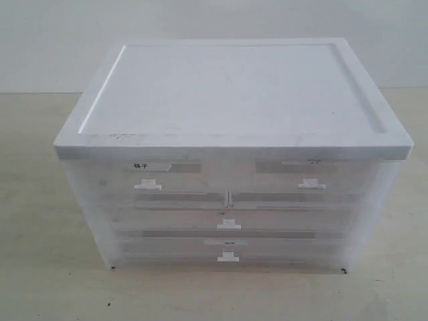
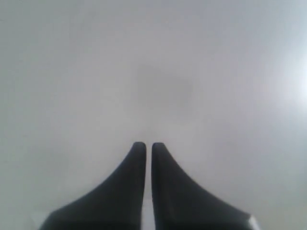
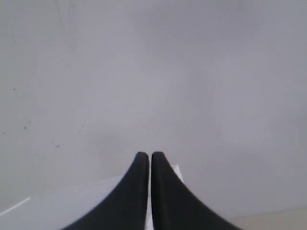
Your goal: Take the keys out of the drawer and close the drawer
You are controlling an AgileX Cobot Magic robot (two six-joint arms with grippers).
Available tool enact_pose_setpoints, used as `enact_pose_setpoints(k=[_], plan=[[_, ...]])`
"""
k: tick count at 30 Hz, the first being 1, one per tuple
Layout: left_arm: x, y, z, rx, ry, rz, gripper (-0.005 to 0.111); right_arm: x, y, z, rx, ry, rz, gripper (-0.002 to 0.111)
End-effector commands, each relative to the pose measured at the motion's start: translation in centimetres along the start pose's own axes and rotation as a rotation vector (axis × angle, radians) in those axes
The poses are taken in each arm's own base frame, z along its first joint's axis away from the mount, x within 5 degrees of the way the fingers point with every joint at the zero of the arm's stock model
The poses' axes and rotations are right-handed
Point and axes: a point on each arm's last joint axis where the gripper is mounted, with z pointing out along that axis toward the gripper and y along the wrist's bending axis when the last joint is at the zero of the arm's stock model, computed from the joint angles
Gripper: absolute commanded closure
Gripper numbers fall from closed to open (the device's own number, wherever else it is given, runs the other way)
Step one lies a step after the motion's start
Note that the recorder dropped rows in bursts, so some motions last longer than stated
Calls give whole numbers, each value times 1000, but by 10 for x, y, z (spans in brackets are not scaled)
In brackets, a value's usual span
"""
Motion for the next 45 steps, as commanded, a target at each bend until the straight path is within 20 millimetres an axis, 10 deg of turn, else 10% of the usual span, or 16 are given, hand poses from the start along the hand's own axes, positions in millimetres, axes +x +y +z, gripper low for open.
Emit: enact_pose_setpoints(k=[1, 17, 32, 40, 45], plan=[[30, 0, 29, 267, 331, 6, 102, 5, 6, 9, -77, 92, -46, 108], [160, 23, 42, 412, 598, -20, 102, 31, 33, 24, -559, 231, -362, 108], [169, 37, 60, 290, 552, 87, 102, 20, 45, 26, -704, 75, -435, 108], [169, 36, 60, 297, 553, 88, 102, -14, 50, 53, -646, 128, -347, 77], [169, 36, 60, 304, 554, 89, 102, -60, 44, 85, -394, 173, -446, 77]])
